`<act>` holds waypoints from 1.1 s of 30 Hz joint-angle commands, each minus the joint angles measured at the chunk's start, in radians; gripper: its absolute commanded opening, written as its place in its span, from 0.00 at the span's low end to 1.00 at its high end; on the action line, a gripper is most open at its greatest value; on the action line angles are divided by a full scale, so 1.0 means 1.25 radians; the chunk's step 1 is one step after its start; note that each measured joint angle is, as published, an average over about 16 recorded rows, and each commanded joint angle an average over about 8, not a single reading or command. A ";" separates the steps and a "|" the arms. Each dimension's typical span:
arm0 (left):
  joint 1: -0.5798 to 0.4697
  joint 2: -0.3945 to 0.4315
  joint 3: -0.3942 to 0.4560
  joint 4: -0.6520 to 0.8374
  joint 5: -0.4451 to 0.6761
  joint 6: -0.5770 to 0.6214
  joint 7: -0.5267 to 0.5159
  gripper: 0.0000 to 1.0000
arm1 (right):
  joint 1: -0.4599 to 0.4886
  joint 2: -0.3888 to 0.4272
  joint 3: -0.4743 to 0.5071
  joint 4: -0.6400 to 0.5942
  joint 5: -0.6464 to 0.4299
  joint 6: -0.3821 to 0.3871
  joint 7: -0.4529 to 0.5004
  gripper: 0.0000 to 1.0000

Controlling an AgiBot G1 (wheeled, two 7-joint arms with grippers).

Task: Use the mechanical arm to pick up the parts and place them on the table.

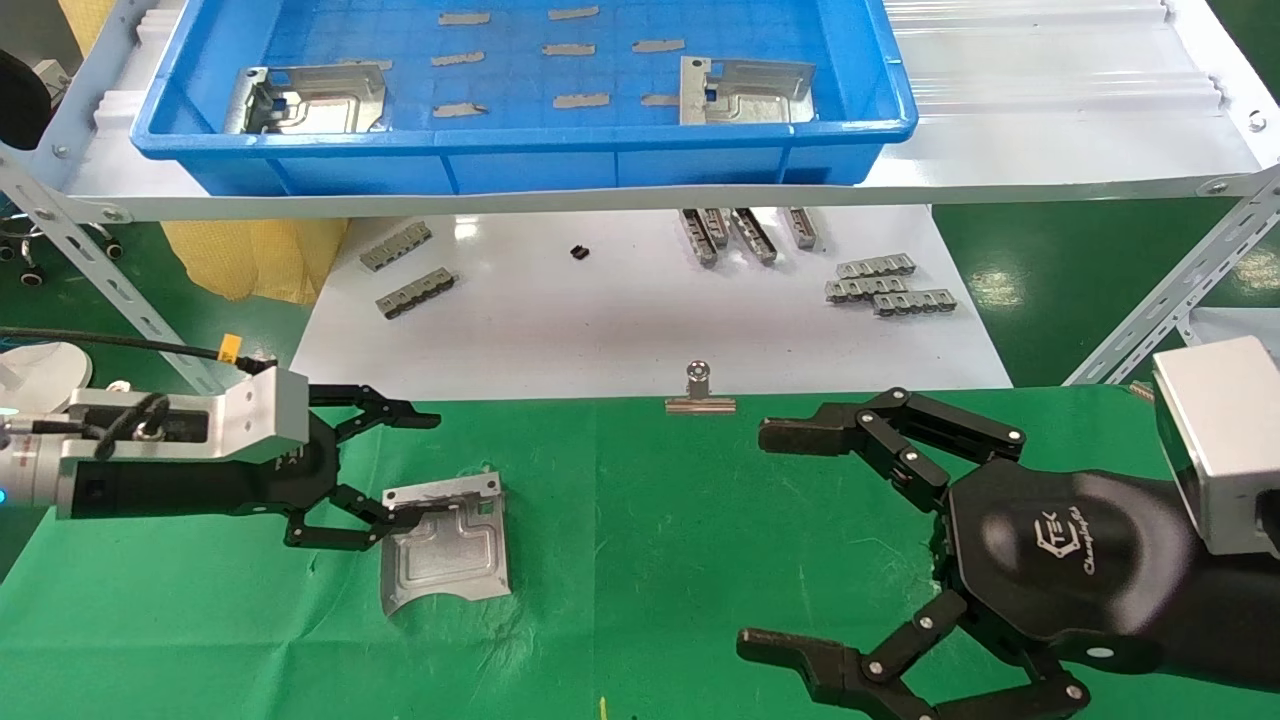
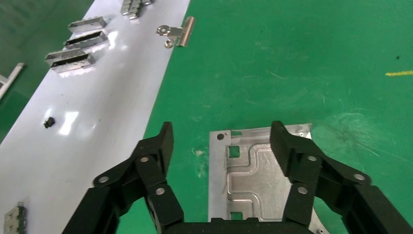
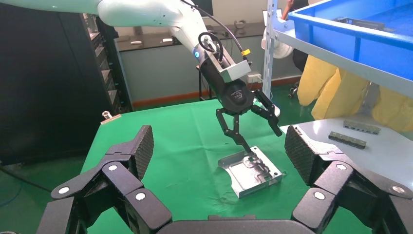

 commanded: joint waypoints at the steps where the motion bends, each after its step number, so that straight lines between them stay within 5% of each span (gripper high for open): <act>1: -0.001 0.000 0.000 0.000 0.001 -0.001 0.004 1.00 | 0.000 0.000 0.000 0.000 0.000 0.000 0.000 1.00; 9: 0.028 -0.015 -0.017 -0.056 -0.021 -0.005 -0.029 1.00 | 0.000 0.000 0.000 0.000 0.000 0.000 0.000 1.00; 33: 0.236 -0.127 -0.150 -0.446 -0.199 -0.034 -0.300 1.00 | 0.000 0.000 0.000 0.000 0.000 0.000 0.000 1.00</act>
